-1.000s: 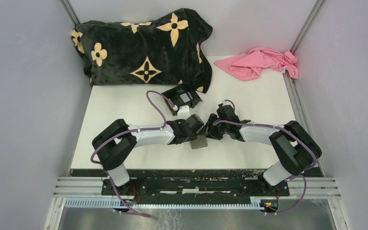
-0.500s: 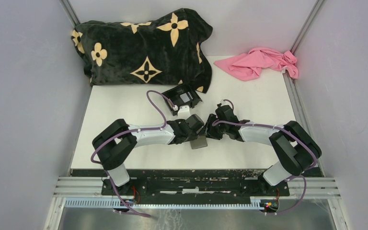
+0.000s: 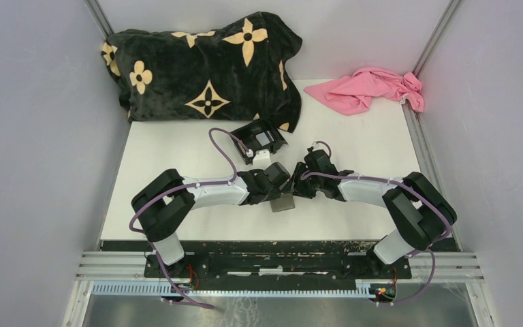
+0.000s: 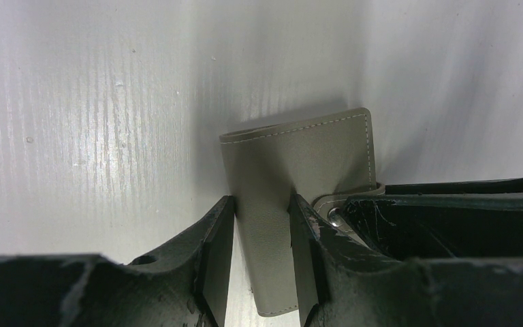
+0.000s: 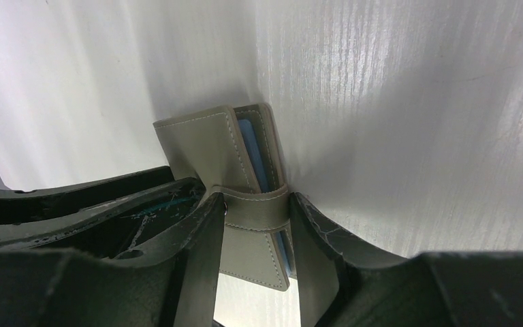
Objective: Put the credit cards into the card holder
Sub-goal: Close the card holder at the center of the board.
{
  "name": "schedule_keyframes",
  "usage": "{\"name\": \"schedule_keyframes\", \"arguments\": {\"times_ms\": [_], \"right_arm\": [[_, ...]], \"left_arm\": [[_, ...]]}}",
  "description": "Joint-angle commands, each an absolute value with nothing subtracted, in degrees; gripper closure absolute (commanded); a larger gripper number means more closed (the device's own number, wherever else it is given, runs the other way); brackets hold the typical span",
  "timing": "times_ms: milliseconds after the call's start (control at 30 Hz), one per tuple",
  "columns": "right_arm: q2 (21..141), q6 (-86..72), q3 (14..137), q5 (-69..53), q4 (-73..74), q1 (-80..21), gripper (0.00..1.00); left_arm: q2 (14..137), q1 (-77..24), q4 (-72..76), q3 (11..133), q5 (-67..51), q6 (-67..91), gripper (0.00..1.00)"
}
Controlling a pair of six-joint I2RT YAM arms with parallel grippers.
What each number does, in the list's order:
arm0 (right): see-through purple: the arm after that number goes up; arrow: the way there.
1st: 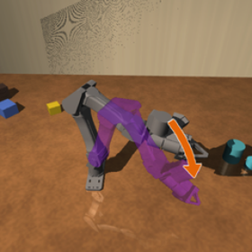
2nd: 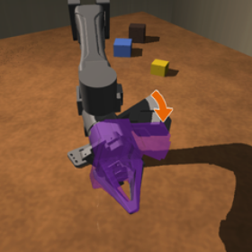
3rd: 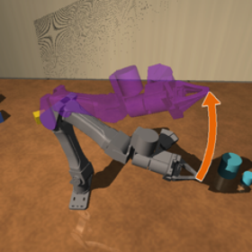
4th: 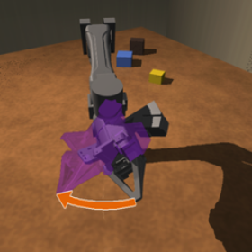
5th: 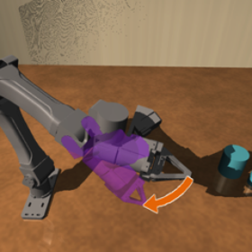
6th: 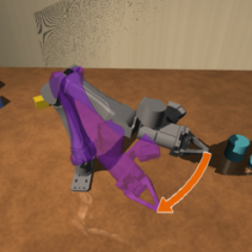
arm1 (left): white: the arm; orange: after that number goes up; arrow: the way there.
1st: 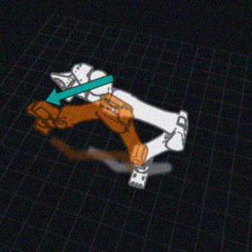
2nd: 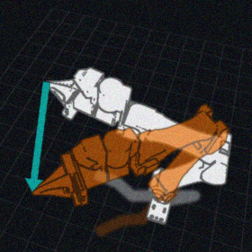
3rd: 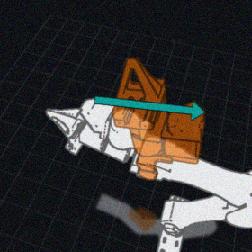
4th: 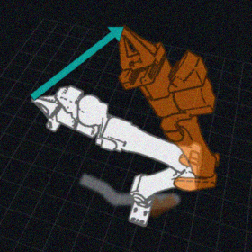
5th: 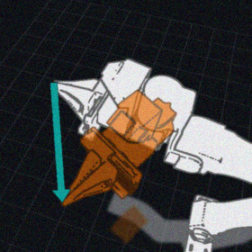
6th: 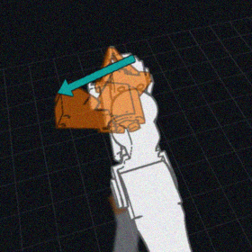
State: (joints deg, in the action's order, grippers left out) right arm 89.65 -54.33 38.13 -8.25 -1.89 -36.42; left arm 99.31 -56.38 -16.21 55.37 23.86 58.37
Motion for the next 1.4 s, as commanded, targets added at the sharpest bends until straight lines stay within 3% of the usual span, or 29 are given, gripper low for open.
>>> {"name": "schedule_keyframes", "arguments": {"times_ms": [0, 1367], "right_arm": [[92.95, -51.71, 36.61, -6.02, 6.03, -38.50, 0.55], [92.71, -54.29, 28.16, 8.19, 2.13, -50.00, 0.60]], "left_arm": [[105.13, -56.57, -15.16, 53.97, 20.52, 56.11, 0.58], [108.48, -56.93, -13.11, 54.65, 17.94, 58.11, 0.59]]}}
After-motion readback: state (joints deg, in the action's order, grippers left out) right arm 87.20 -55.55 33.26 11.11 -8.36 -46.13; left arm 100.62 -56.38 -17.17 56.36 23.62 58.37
